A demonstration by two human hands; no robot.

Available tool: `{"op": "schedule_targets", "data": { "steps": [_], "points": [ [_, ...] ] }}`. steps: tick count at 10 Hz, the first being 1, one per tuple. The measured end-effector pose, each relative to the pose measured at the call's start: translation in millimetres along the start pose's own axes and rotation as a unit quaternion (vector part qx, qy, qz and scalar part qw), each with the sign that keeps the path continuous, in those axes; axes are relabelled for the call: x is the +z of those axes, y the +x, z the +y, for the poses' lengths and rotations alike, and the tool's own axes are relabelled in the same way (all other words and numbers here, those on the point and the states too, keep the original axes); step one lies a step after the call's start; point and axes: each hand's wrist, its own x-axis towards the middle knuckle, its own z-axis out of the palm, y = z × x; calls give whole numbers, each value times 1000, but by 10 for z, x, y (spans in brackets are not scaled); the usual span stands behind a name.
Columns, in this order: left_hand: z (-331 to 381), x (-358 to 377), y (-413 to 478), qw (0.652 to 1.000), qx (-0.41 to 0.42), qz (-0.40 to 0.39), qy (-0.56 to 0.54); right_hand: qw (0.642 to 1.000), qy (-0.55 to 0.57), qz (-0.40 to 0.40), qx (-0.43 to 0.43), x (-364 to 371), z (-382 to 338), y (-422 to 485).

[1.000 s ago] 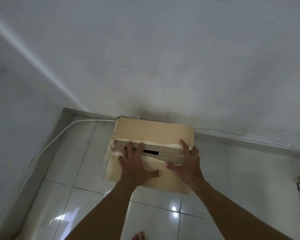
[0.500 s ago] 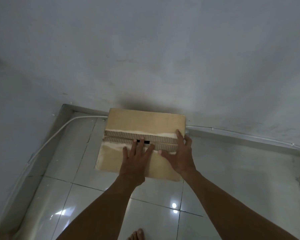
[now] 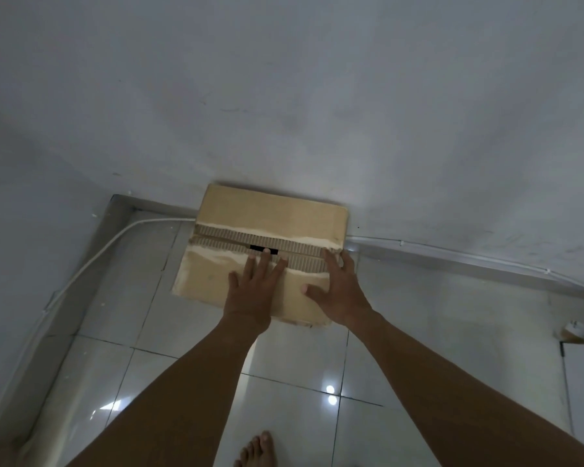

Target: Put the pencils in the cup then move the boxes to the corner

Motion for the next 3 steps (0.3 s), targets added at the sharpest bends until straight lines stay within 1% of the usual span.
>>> {"op": "schedule_targets", "data": {
  "steps": [1,3],
  "points": [
    [58,-53,-89,1000,24,-12,-4,998,-53,-18,-10,-62,-10,-86],
    [230,-397,-304,999,27,-12,-40,992,-120,-34,-7,-306,-213,-347]
  ]
}}
